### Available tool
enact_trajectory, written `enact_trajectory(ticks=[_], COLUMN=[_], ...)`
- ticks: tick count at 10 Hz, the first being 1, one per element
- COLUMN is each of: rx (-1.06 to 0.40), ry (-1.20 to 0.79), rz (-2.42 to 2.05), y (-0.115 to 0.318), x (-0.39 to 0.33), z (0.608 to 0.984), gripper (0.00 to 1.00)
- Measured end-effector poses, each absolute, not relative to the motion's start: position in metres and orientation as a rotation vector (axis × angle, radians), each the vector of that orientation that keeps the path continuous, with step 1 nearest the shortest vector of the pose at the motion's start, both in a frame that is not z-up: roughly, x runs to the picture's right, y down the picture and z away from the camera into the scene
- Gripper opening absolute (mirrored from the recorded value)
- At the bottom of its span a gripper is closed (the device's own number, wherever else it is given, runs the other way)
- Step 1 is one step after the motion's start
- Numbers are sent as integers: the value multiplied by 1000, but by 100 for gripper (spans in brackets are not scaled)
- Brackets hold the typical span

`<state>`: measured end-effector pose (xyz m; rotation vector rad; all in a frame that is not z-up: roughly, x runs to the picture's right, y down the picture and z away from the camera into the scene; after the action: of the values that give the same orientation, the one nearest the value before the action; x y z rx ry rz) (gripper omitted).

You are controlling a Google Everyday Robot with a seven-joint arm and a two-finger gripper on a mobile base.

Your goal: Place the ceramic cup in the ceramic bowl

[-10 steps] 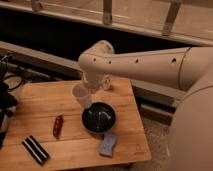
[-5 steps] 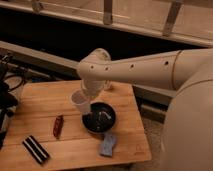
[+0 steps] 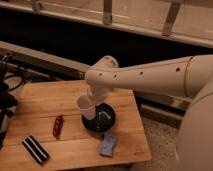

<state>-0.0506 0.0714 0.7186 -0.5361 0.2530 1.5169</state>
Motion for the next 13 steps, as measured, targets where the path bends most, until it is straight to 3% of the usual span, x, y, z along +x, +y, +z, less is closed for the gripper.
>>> enact_trajectory(ticks=[13], rx=[-564], ry=[303], rz=[1491], y=[101], x=[-54], z=[748], gripper=[0])
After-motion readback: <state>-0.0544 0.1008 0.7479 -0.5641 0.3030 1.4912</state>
